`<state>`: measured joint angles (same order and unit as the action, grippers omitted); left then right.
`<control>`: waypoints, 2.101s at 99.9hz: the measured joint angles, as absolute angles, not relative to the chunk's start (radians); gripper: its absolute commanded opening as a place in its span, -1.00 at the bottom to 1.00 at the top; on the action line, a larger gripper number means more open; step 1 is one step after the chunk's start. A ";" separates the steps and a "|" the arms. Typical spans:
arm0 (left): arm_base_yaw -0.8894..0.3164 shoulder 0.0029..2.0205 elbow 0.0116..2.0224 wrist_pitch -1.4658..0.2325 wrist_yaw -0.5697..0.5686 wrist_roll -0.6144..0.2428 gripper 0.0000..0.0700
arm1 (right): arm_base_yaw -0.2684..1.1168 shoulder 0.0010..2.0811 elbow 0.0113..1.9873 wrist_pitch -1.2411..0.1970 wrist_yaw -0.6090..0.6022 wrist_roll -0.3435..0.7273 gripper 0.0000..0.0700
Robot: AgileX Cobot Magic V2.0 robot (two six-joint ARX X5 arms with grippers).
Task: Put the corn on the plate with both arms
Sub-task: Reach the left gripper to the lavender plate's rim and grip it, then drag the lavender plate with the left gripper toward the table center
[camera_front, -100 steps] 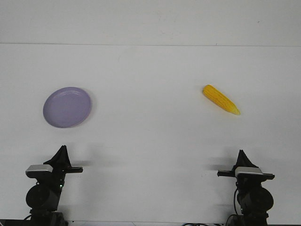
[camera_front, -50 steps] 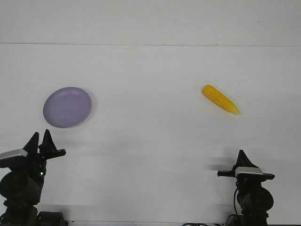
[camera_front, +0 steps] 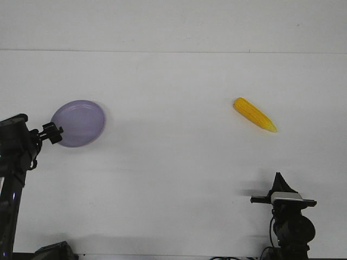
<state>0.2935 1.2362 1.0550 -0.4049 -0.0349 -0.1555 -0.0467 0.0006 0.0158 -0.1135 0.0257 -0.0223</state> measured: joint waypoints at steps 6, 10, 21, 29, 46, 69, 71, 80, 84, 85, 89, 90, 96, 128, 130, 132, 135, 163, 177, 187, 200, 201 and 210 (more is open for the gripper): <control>0.318 1.322 1.092 -0.405 -0.020 -0.155 0.28 | -0.047 0.001 0.016 -0.113 0.026 -0.022 -0.96; 0.329 1.375 1.113 -0.404 -0.019 -0.155 0.28 | -0.047 0.001 0.016 -0.113 0.026 -0.022 -0.96; 0.358 1.504 1.164 -0.405 0.025 -0.155 0.28 | -0.047 0.001 0.016 -0.113 0.026 -0.022 -0.96; 0.372 1.581 1.186 -0.397 0.060 -0.155 0.28 | -0.047 0.001 0.016 -0.113 0.026 -0.022 -0.96; 0.375 1.681 1.189 -0.341 0.099 -0.155 0.27 | -0.047 0.001 0.016 -0.113 0.026 -0.022 -0.96; 0.375 1.755 1.190 -0.273 0.134 -0.171 0.07 | -0.047 0.001 0.016 -0.113 0.026 -0.022 -0.96; 0.375 1.757 1.190 -0.268 0.134 -0.171 0.05 | -0.047 0.001 0.016 -0.113 0.026 -0.023 -0.96; 0.375 1.758 1.191 -0.247 0.135 -0.172 -0.14 | -0.047 0.001 0.016 -0.113 0.026 -0.022 -0.96; 0.375 1.759 1.192 -0.244 0.135 -0.172 -0.26 | -0.047 0.001 0.016 -0.113 0.026 -0.022 -0.96; 0.375 1.760 1.192 -0.242 0.135 -0.172 -0.30 | -0.047 0.001 0.016 -0.113 0.026 -0.022 -0.96; 0.375 1.761 1.192 -0.240 0.135 -0.173 -0.36 | -0.047 0.001 0.016 -0.113 0.026 -0.022 -0.96; 0.374 1.761 1.192 -0.239 0.135 -0.173 -0.38 | -0.047 0.001 0.016 -0.113 0.026 -0.022 -0.96; 0.373 1.761 1.192 -0.239 0.135 -0.175 -0.38 | -0.047 0.001 0.016 -0.113 0.026 -0.023 -0.96; 0.369 1.790 1.196 -0.234 0.134 -0.175 -0.74 | -0.047 0.001 0.016 -0.113 0.026 -0.022 -0.96; 0.369 1.790 1.196 -0.235 0.135 -0.175 -0.85 | -0.047 0.001 0.016 -0.113 0.026 -0.022 -0.96; 0.369 1.790 1.196 -0.234 0.135 -0.175 -0.98 | -0.047 0.001 0.016 -0.113 0.026 -0.022 -0.96; 0.369 1.791 1.196 -0.234 0.135 -0.175 -0.98 | -0.047 0.001 0.016 -0.113 0.026 -0.022 -0.96; 0.367 1.787 1.202 -0.224 0.187 -0.183 -0.98 | -0.047 0.001 0.016 -0.113 0.026 -0.022 -0.96; 0.366 1.722 1.202 -0.250 0.262 -0.183 -0.98 | -0.047 0.001 0.016 -0.113 0.026 -0.022 -0.96; 0.364 1.619 1.202 -0.278 0.319 -0.186 -0.98 | -0.047 0.001 0.016 -0.113 0.026 -0.022 -0.96; 0.352 1.468 1.205 -0.315 0.382 -0.210 -0.98 | -0.047 0.001 0.016 -0.113 0.026 -0.022 -0.96; 0.350 1.457 1.205 -0.319 0.382 -0.211 -0.98 | -0.047 0.001 0.016 -0.113 0.026 -0.022 -0.96; 0.317 1.358 1.205 -0.369 0.385 -0.221 -0.98 | -0.047 0.001 0.016 -0.113 0.026 -0.022 -0.96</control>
<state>0.3168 1.3582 1.2049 -0.3691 0.3851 -0.2214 -0.0467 0.0006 0.0158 -0.1135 0.0257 -0.0223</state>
